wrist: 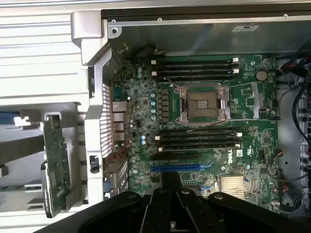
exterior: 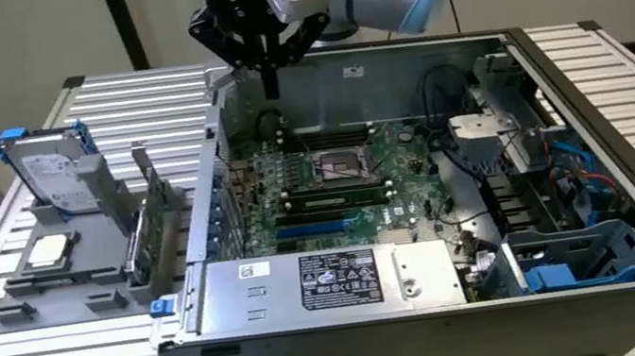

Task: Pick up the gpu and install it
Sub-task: 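Reach for the gpu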

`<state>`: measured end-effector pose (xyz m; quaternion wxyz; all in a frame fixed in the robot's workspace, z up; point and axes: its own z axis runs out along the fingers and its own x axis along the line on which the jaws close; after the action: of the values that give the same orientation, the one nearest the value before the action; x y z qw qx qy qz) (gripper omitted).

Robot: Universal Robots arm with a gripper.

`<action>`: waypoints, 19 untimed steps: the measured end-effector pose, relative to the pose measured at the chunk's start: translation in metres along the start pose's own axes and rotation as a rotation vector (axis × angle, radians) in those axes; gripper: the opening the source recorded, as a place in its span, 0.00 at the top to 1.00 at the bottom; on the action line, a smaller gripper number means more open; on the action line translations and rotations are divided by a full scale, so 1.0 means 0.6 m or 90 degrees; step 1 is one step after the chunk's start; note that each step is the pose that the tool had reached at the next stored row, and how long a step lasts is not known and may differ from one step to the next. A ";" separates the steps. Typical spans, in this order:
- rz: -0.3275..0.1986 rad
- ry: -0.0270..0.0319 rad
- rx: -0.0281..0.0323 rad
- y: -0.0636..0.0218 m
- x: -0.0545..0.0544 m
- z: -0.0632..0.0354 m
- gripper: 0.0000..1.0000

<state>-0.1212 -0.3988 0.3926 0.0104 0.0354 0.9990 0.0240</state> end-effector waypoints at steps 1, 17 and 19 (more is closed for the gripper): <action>0.000 0.0000 0.0000 0.000 0.000 0.000 1.00; 0.000 -0.0002 0.0000 -0.008 0.029 -0.001 1.00; 0.000 -0.0003 0.0000 -0.012 0.044 -0.001 1.00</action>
<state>-0.1478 -0.4044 0.3926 0.0106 0.0354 0.9990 0.0240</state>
